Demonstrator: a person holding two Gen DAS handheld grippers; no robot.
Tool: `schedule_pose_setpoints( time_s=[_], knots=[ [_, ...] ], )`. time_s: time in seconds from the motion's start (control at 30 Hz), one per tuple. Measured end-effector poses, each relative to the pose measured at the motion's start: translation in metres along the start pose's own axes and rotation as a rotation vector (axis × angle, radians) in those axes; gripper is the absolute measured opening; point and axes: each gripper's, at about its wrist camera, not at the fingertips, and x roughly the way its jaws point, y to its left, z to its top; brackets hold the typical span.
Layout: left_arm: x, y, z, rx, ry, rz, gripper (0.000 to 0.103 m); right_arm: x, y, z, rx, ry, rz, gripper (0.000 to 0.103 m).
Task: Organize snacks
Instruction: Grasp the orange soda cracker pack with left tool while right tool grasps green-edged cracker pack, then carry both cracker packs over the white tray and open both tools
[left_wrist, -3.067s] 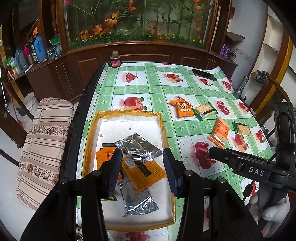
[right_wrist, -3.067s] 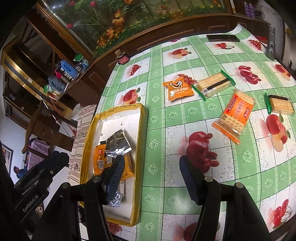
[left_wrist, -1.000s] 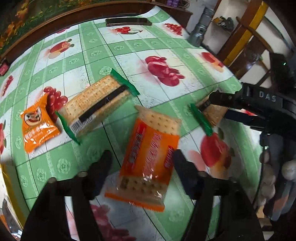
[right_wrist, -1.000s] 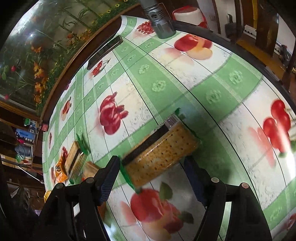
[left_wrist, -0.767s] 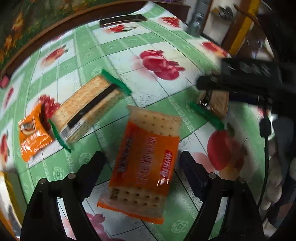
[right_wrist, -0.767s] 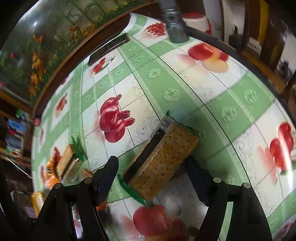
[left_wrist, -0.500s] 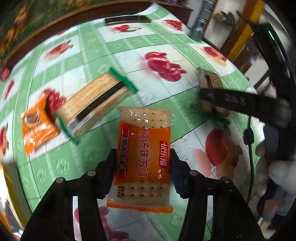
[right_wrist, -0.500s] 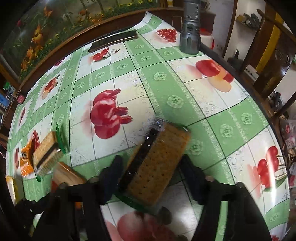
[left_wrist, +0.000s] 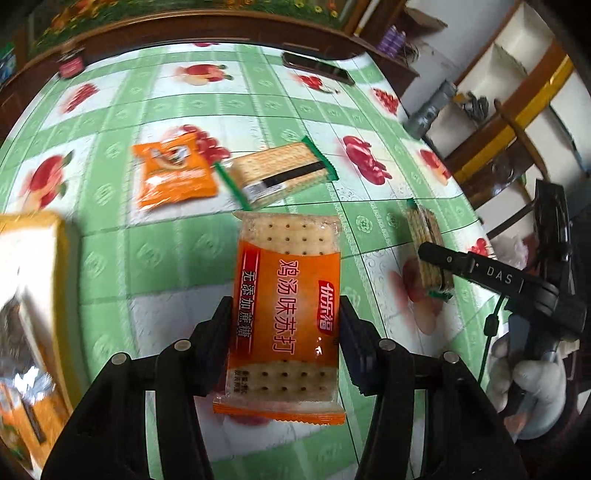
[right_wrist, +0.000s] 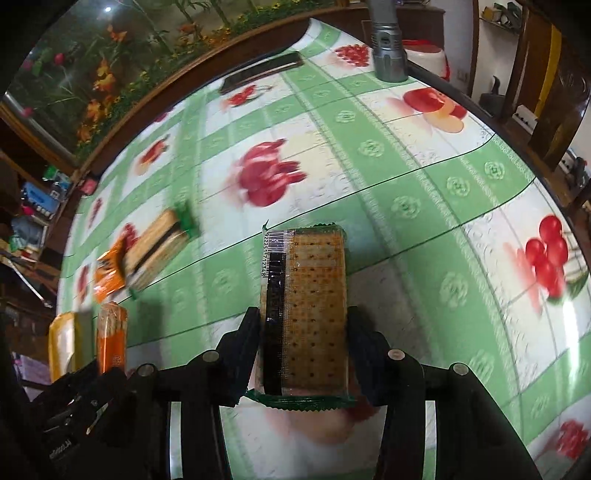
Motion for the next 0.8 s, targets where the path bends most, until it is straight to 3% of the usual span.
schedule_pose_setpoints(
  time_s=[0.23, 0.47, 0.8],
  knots=[
    [-0.048, 0.037, -0.025, -0.081, -0.056, -0.005, 0.052, -0.018, 0.065, -0.023, -0.076, 0.013, 0.108, 0.047],
    [-0.103, 0.108, -0.059, -0.204, -0.113, 0.097, 0.052, -0.013, 0.167, -0.057, -0.241, 0.075, 0.21, 0.047],
    [-0.135, 0.191, -0.122, -0.382, -0.111, 0.173, 0.053, 0.009, 0.295, -0.126, -0.471, 0.194, 0.298, 0.047]
  ],
)
